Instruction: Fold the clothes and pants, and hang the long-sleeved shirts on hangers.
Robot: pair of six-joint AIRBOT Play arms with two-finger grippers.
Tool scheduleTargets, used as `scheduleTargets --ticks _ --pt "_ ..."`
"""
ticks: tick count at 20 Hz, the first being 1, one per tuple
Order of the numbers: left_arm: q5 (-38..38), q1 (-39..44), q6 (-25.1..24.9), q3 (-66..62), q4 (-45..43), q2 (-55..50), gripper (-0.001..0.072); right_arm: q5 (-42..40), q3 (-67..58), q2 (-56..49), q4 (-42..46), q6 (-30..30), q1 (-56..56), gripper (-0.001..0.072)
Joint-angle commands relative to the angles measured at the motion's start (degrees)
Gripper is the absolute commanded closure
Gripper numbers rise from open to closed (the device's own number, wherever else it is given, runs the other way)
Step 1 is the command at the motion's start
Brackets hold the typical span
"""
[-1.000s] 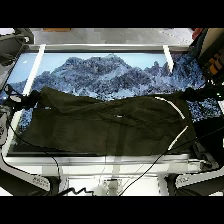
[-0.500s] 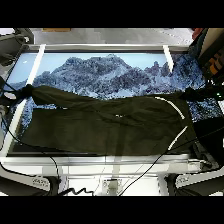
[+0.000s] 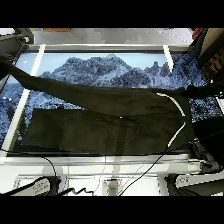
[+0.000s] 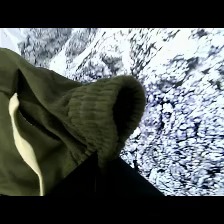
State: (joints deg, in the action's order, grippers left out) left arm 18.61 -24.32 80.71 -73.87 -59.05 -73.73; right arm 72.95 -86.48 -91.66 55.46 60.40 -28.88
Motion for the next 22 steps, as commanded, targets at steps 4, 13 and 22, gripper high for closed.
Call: scheduleTargets --ticks 4,13,22 --pt "23.08 -0.07 -0.15 -0.04 -15.37 11.06 0.0694 -0.76 -0.07 3.17 4.28 0.02 -0.04 0.0675" --pt "19.08 3.58 -0.13 -0.04 -7.65 -7.85 0.0691 -7.43 -0.07 3.19 7.32 0.02 -0.02 0.0675" --pt "1.20 4.79 -0.22 -0.04 14.34 -20.26 0.0006 -9.81 -0.04 3.19 7.37 0.02 0.00 0.0675"
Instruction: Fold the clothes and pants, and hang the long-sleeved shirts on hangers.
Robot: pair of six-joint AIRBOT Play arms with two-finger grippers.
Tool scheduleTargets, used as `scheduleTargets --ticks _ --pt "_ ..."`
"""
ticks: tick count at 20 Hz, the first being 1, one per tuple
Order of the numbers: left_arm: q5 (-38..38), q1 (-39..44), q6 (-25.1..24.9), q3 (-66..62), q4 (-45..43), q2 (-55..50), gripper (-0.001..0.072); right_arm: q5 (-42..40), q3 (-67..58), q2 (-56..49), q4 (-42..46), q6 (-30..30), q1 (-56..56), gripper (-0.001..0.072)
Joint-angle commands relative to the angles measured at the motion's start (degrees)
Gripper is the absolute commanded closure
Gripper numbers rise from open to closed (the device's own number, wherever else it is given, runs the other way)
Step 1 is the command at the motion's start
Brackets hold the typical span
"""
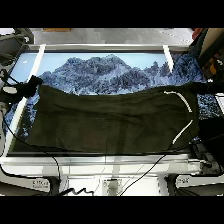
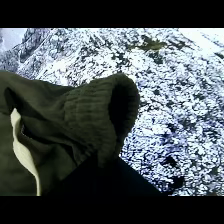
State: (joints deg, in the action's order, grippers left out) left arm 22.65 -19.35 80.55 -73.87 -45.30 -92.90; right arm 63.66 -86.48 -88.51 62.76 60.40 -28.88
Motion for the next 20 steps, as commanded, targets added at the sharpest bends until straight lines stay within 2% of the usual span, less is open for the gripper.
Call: scheduleTargets --ticks 1,4,6,7,8,9,10,11,15,18,19,20 --pt "-1.44 -0.44 -0.09 -0.04 -3.32 0.15 0.0006 -0.52 -0.04 0.04 0.04 0.02 0.00 0.0675" --pt "5.46 -2.14 0.46 -0.04 -16.59 4.31 0.0023 -0.44 -0.04 0.04 0.07 0.02 0.00 0.0675" --pt "15.56 -5.49 3.26 -0.04 -22.56 5.64 0.0225 -0.24 -0.04 0.04 0.07 0.02 0.00 0.0675" --pt "21.49 -7.54 3.45 0.02 -23.74 5.44 0.0227 -0.22 -0.04 0.04 0.04 0.02 0.00 0.0675" --pt "26.67 -9.53 3.50 0.02 -23.28 4.87 0.0221 -0.24 -0.02 0.04 0.07 0.02 0.00 0.0675" --pt "31.34 -11.23 3.48 0.02 -22.69 4.04 0.0160 -0.24 0.00 0.04 0.07 0.02 0.00 0.0675" --pt "34.21 -12.35 3.50 0.02 -22.40 3.15 0.0037 -0.31 0.00 0.04 0.07 0.02 0.00 0.0675" --pt "35.93 -13.11 3.48 0.02 -21.88 2.12 -0.0001 -0.37 0.00 0.04 0.07 0.02 0.00 0.0675" --pt "32.59 -12.74 3.43 0.02 -17.49 -2.19 0.0008 -0.44 0.00 0.04 0.04 0.02 0.00 0.0675" --pt "24.90 -11.23 3.41 0.02 -13.44 -5.40 0.0011 -0.39 0.00 0.04 0.04 0.04 0.00 0.0675" --pt "21.14 -10.58 3.39 0.02 -11.96 -6.05 0.0032 -0.24 0.00 0.04 0.04 0.09 0.00 0.0675" --pt "18.16 -9.92 3.41 0.00 -10.73 -6.43 0.0149 -0.26 0.00 0.04 0.04 0.20 0.00 0.0675"
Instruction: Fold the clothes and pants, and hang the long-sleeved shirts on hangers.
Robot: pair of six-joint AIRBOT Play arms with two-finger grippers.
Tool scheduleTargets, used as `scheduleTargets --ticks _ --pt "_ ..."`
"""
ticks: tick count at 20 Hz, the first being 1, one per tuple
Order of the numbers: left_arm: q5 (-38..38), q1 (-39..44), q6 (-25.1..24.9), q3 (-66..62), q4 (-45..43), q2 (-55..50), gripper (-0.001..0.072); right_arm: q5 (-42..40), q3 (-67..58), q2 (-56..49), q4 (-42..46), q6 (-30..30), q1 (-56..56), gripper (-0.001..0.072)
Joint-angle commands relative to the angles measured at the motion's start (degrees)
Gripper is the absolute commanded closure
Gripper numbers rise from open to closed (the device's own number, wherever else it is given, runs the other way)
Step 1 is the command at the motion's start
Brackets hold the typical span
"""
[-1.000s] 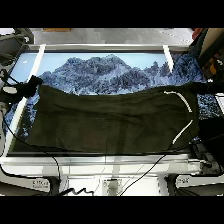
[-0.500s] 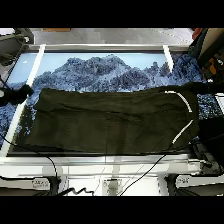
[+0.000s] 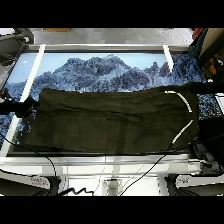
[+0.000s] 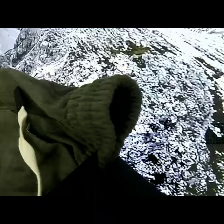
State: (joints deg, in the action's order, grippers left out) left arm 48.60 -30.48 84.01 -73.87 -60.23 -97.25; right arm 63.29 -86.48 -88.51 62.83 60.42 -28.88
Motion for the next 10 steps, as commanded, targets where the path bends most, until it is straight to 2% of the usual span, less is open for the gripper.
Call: scheduleTargets --ticks 1,2,3,6,8,10 --pt "-9.73 2.01 -0.07 0.00 4.61 -2.19 0.0333 0.07 0.00 0.04 -0.04 0.20 0.00 0.0675" --pt "-11.04 2.82 -0.07 0.00 4.61 -2.16 0.0568 -0.11 0.00 0.04 -0.04 0.20 0.00 0.0674" --pt "-12.17 3.45 -0.42 -0.02 4.79 -2.05 0.0685 -0.44 0.00 0.04 -0.04 0.20 0.00 0.0675" --pt "-17.33 4.33 -1.14 -1.46 4.83 -0.90 0.0690 -3.82 0.00 0.04 -0.02 1.25 0.00 0.0675" --pt "-19.98 4.31 -1.16 -3.61 4.76 0.44 0.0690 -10.16 0.00 0.02 -0.02 5.57 0.00 0.0676" --pt "-21.77 4.28 -3.19 -4.46 4.76 1.51 0.0691 -16.11 0.00 -0.66 -0.07 9.81 0.02 0.0675"
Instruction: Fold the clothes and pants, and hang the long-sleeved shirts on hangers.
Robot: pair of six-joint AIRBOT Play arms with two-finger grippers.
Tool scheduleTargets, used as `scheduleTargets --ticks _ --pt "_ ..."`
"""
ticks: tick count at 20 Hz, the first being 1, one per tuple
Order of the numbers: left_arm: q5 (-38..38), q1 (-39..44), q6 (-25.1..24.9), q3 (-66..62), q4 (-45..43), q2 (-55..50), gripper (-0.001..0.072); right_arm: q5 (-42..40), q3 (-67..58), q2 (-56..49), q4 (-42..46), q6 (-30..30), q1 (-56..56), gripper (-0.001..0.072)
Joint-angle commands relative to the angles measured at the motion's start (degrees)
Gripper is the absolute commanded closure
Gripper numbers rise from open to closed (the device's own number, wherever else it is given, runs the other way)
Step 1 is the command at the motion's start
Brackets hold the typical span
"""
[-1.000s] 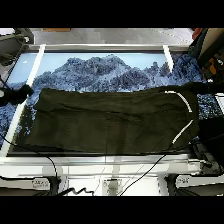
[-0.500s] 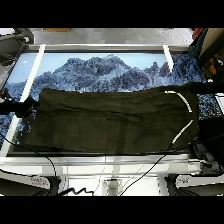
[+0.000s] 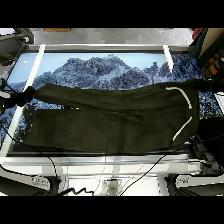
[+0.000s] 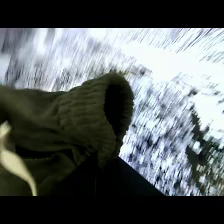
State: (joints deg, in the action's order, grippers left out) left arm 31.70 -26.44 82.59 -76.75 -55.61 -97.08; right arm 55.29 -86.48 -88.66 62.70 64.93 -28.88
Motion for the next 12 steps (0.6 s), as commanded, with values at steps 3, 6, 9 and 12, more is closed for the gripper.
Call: scheduleTargets --ticks 3,6,9,12 --pt "-2.34 0.35 -3.34 -1.49 -3.15 0.85 0.0691 -9.66 0.02 -4.13 0.00 6.62 0.61 0.0676" --pt "0.79 0.39 -3.32 -1.46 -3.74 -1.51 0.0691 -10.47 0.00 -9.49 -0.04 6.62 2.58 0.0676" --pt "0.90 0.52 -3.34 -1.46 -3.72 -3.19 0.0691 -14.58 0.00 -13.03 -0.07 6.62 4.76 0.0675" --pt "0.90 0.50 -3.32 -1.49 -3.72 -3.30 0.0671 -19.47 -0.02 -13.84 -0.04 6.62 6.58 0.0675"
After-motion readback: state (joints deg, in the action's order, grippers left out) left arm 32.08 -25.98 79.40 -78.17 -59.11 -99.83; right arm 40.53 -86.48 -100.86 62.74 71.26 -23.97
